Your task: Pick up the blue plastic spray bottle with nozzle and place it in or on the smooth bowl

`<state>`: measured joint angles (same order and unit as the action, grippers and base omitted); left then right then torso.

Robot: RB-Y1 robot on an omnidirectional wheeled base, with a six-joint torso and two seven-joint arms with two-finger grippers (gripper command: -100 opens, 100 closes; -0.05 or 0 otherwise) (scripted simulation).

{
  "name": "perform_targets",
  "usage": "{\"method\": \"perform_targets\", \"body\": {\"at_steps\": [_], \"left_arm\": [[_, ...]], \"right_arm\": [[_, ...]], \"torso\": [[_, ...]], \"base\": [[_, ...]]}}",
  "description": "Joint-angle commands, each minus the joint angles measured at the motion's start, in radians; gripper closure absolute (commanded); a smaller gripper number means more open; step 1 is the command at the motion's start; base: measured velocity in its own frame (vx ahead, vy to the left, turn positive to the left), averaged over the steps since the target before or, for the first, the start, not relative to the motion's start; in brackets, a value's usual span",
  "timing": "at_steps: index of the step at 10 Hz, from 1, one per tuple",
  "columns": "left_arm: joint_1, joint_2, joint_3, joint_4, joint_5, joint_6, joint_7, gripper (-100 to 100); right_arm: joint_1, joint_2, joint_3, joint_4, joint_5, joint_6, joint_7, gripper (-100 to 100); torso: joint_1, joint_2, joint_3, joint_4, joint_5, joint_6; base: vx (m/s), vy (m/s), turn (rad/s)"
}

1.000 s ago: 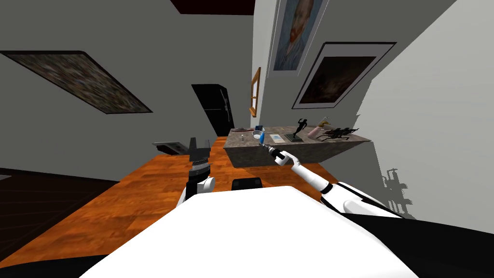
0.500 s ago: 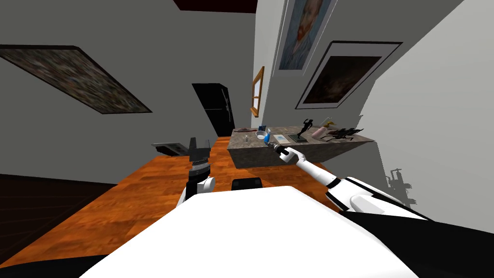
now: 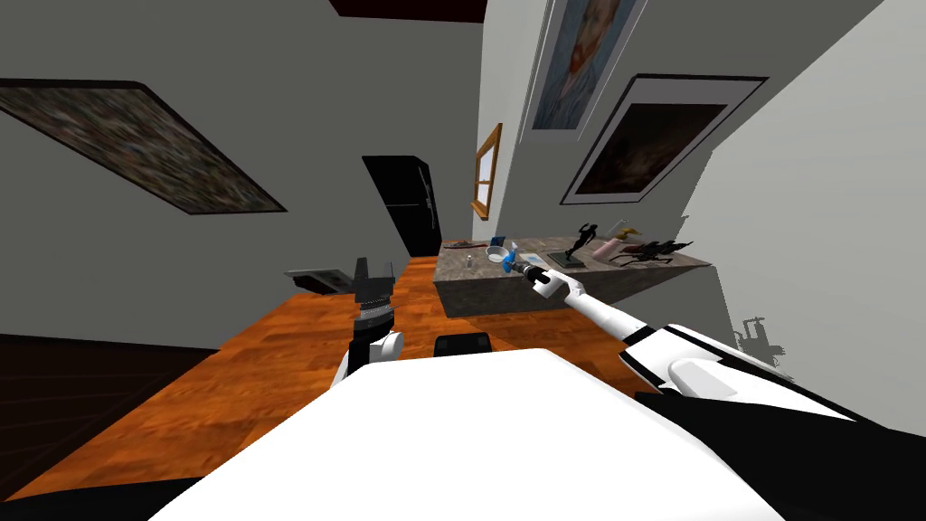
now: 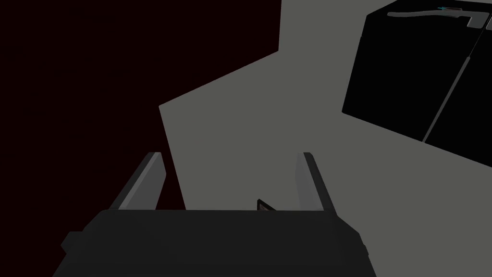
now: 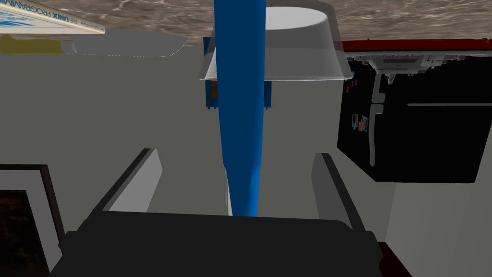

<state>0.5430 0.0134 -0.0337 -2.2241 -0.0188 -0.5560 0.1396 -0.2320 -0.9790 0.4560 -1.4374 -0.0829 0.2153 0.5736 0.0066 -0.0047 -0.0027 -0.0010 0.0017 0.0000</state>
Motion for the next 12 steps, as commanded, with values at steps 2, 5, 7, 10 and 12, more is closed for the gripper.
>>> {"method": "perform_targets", "body": {"at_steps": [2, 5, 7, 10, 12], "left_arm": [[0.0, 0.0, 0.0, 0.0, 0.0, 0.0, 0.0, 0], [0.0, 0.0, 0.0, 0.0, 0.0, 0.0, 0.0, 0], [0.0, 0.0, 0.0, 0.0, 0.0, 0.0, 0.0, 0], [0.0, 0.0, 0.0, 0.0, 0.0, 0.0, 0.0, 0], [0.0, 0.0, 0.0, 0.0, 0.0, 0.0, 0.0, 0]], "right_arm": [[0.0, -0.002, -0.001, 0.001, 0.0, 0.001, 0.001, 0], [-0.057, 0.072, -0.017, 0.072, 0.037, 0.05, 0.006, -100], [-0.063, 0.083, -0.02, 0.083, 0.043, 0.051, 0.007, -100], [-0.064, 0.084, -0.021, 0.086, 0.044, 0.055, 0.007, 100], [-0.064, 0.084, -0.021, 0.086, 0.045, 0.055, 0.007, 100]], "torso": [[-0.003, 0.001, 0.001, 0.0, -0.001, 0.0], [-0.012, 0.006, 0.003, 0.001, -0.003, -0.001], [-0.015, 0.008, 0.005, 0.002, -0.003, 0.0], [-0.008, 0.003, 0.002, 0.0, -0.002, -0.001], [-0.007, 0.003, 0.001, 0.0, -0.002, -0.001]], "base": [[0.013, 0.034, -0.005], [-0.063, -0.078, 0.189], [-0.056, -0.089, 0.104], [-0.003, -0.006, -0.006], [0.0, 0.0, 0.0]]}}
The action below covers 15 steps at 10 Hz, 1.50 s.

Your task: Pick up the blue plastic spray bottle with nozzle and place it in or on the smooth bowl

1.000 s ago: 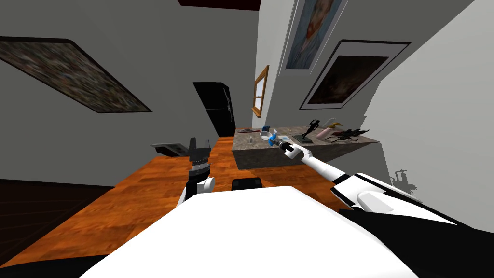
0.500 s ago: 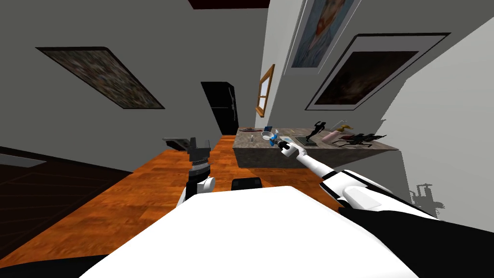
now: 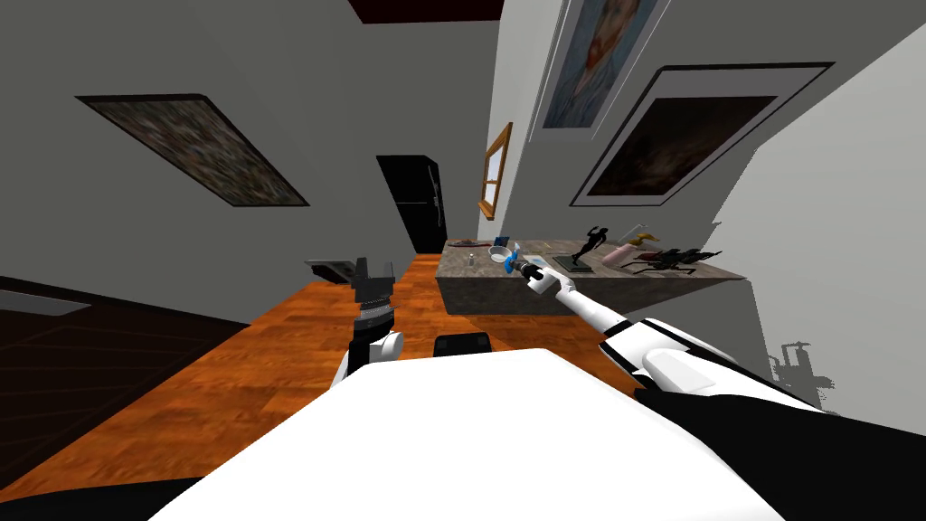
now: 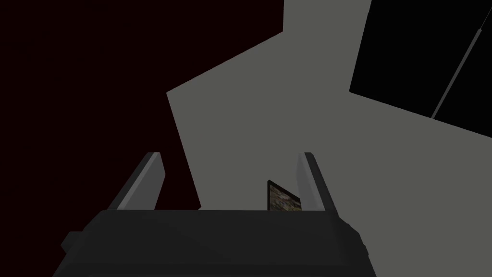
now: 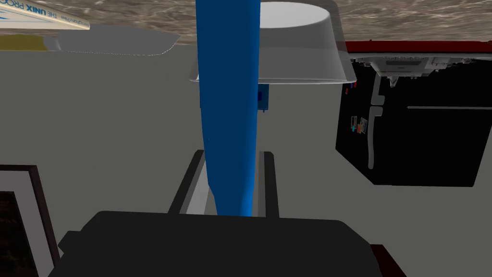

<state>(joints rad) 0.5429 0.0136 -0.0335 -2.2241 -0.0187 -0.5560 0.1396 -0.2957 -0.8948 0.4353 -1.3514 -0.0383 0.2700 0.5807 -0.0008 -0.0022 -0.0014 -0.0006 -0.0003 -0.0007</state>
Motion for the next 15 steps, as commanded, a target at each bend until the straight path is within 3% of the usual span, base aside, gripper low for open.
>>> {"method": "perform_targets", "body": {"at_steps": [1, 2, 4, 5, 6, 7, 15], "left_arm": [[0.0, 0.0, 0.0, 0.0, 0.0, 0.0, 0.0, 0], [0.0, 0.0, 0.0, 0.0, 0.0, 0.0, 0.0, 0], [0.0, 0.0, 0.0, 0.0, 0.0, 0.0, 0.0, 0], [0.0, 0.0, 0.0, 0.0, 0.0, 0.0, 0.0, 0], [0.0, 0.0, 0.0, 0.0, 0.0, 0.0, 0.0, 0], [0.0, 0.0, 0.0, 0.0, 0.0, 0.0, 0.0, 0], [0.0, 0.0, 0.0, 0.0, 0.0, 0.0, 0.0, 0]], "right_arm": [[0.0, 0.0, 0.0, 0.0, 0.0, 0.0, 0.0, 0], [0.023, -0.033, 0.008, -0.034, -0.018, -0.019, -0.003, 100], [0.056, -0.076, 0.017, -0.075, -0.039, -0.047, -0.005, 100], [0.045, -0.062, 0.014, -0.06, -0.032, -0.035, -0.004, 100], [0.048, -0.064, 0.015, -0.062, -0.033, -0.039, -0.005, 0], [0.047, -0.092, 0.012, -0.072, -0.038, -0.027, -0.004, 100], [0.046, -0.273, -0.008, -0.137, -0.043, 0.05, 0.004, 100]], "torso": [[0.0, 0.0, 0.0, 0.0, 0.0, 0.0], [0.0, 0.0, 0.0, 0.0, 0.0, 0.0], [0.006, -0.004, -0.002, -0.001, 0.001, 0.002], [0.007, -0.004, -0.002, -0.001, 0.002, 0.0], [0.005, -0.003, -0.001, 0.0, 0.001, -0.001], [0.002, -0.001, -0.001, 0.0, 0.001, 0.0], [0.008, 0.004, 0.003, 0.002, 0.005, 0.001]], "base": [[0.0, 0.0, 0.0], [0.069, 0.061, -0.226], [0.09, 0.12, -0.231], [0.026, 0.049, -0.035], [0.004, 0.009, 0.007], [-0.006, 0.036, 0.017], [-0.041, 0.07, 0.009]]}}
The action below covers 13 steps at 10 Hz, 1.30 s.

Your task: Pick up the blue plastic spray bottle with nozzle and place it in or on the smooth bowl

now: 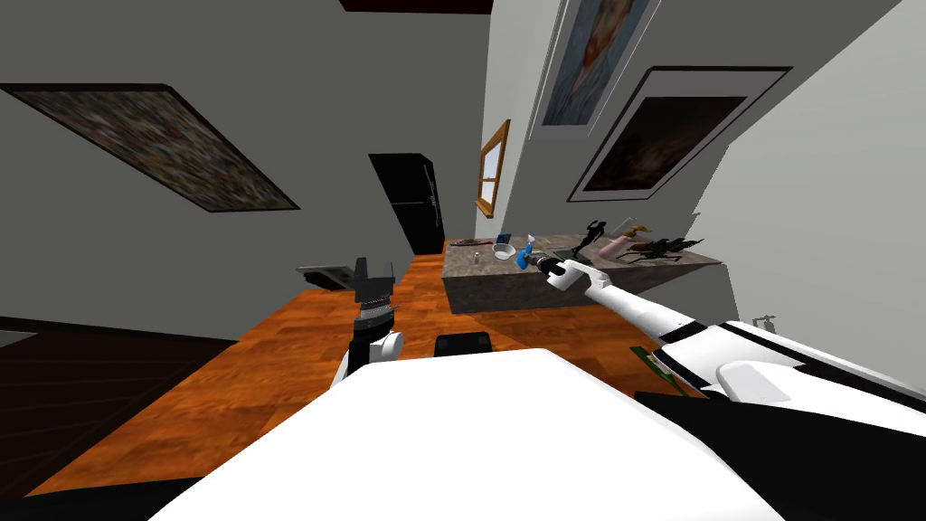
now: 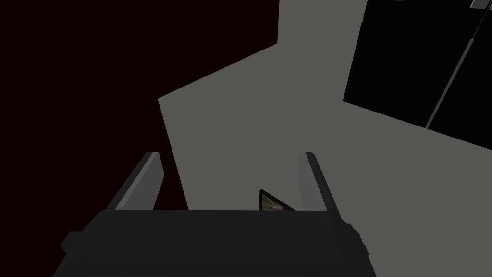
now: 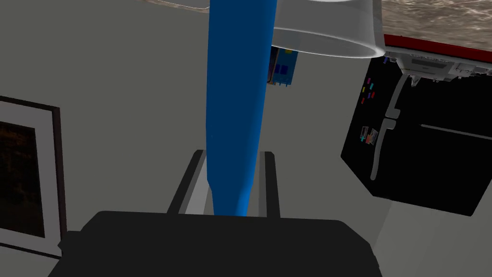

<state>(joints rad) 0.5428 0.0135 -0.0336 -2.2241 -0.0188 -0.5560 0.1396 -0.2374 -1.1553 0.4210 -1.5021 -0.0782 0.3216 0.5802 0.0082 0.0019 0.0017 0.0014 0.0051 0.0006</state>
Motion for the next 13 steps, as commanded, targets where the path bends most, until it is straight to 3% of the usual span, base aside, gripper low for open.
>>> {"method": "perform_targets", "body": {"at_steps": [1, 6, 8, 13], "left_arm": [[0.0, 0.0, 0.0, 0.0, 0.0, 0.0, 0.0, 0], [0.0, 0.0, 0.0, 0.0, 0.0, 0.0, 0.0, 0], [0.0, 0.0, 0.0, 0.0, 0.0, 0.0, 0.0, 0], [0.0, 0.0, 0.0, 0.0, 0.0, 0.0, 0.0, 0]], "right_arm": [[-0.012, -0.035, 0.003, 0.006, -0.003, 0.008, 0.005, 100], [-0.021, -0.129, -0.003, -0.036, -0.015, 0.057, 0.009, 100], [-0.036, -0.177, 0.002, -0.07, -0.043, 0.094, 0.007, 100], [-0.087, -0.201, 0.033, -0.133, -0.151, 0.159, -0.007, 100]], "torso": [[0.0, 0.0, 0.0, 0.0, 0.0, 0.0], [0.0, -0.001, 0.0, 0.0, 0.001, 0.0], [-0.001, -0.003, -0.001, 0.0, 0.001, -0.001], [-0.009, -0.014, -0.009, -0.004, -0.003, -0.003]], "base": [[-0.038, 0.07, 0.018], [-0.024, 0.059, 0.019], [0.029, 0.031, 0.039], [0.116, -0.053, 0.054]]}}
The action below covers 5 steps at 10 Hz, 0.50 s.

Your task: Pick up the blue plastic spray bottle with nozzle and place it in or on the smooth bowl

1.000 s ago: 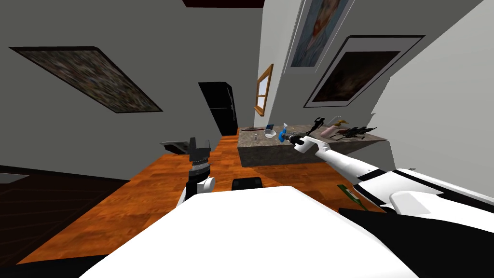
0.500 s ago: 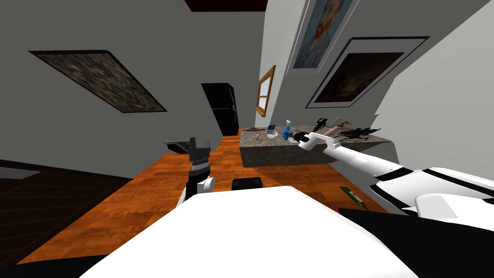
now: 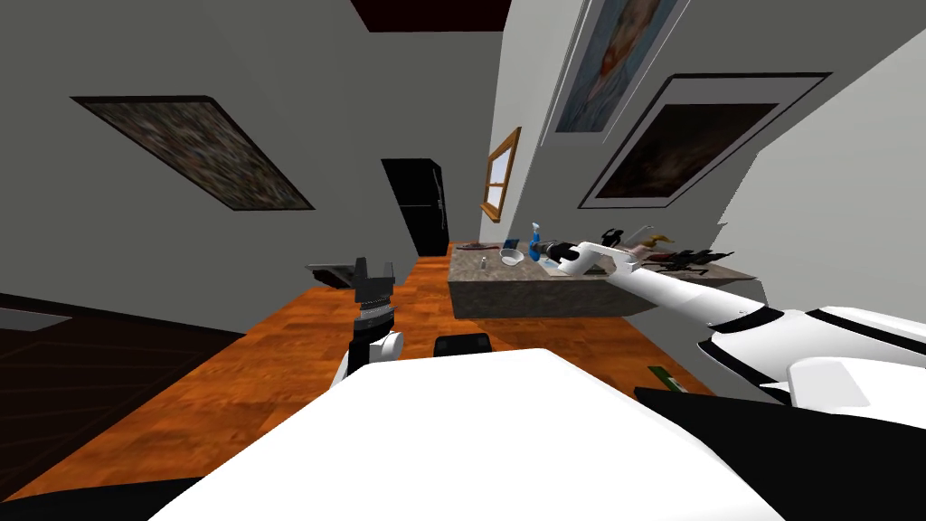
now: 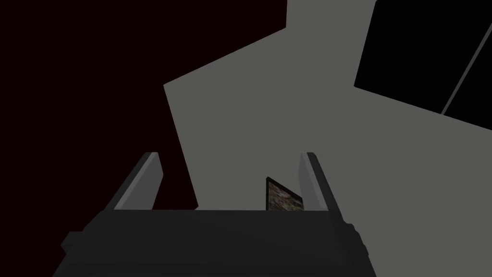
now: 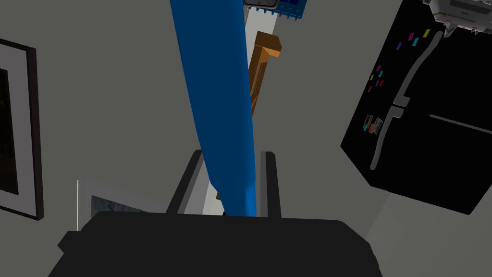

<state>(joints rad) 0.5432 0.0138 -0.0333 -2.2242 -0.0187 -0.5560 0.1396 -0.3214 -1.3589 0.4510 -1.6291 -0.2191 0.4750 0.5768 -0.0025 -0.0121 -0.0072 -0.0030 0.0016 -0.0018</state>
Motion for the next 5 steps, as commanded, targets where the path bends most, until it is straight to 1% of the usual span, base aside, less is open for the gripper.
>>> {"method": "perform_targets", "body": {"at_steps": [1, 3, 5], "left_arm": [[0.0, 0.0, 0.0, 0.0, 0.0, 0.0, 0.0, 0], [0.0, 0.0, 0.0, 0.0, 0.0, 0.0, 0.0, 0], [0.0, 0.0, 0.0, 0.0, 0.0, 0.0, 0.0, 0]], "right_arm": [[-0.012, 0.003, 0.009, -0.015, -0.031, 0.015, -0.006, 100], [-0.03, 0.007, 0.021, -0.033, -0.072, 0.033, -0.013, 100], [-0.047, 0.012, 0.033, -0.049, -0.113, 0.049, -0.02, 100]], "torso": [[0.0, 0.0, 0.0, 0.0, 0.0, 0.0], [0.001, 0.0, 0.0, 0.0, -0.001, -0.001], [-0.002, 0.0, 0.0, 0.0, -0.002, -0.001]], "base": [[0.108, -0.066, 0.034], [0.122, -0.05, 0.036], [0.116, -0.099, 0.037]]}}
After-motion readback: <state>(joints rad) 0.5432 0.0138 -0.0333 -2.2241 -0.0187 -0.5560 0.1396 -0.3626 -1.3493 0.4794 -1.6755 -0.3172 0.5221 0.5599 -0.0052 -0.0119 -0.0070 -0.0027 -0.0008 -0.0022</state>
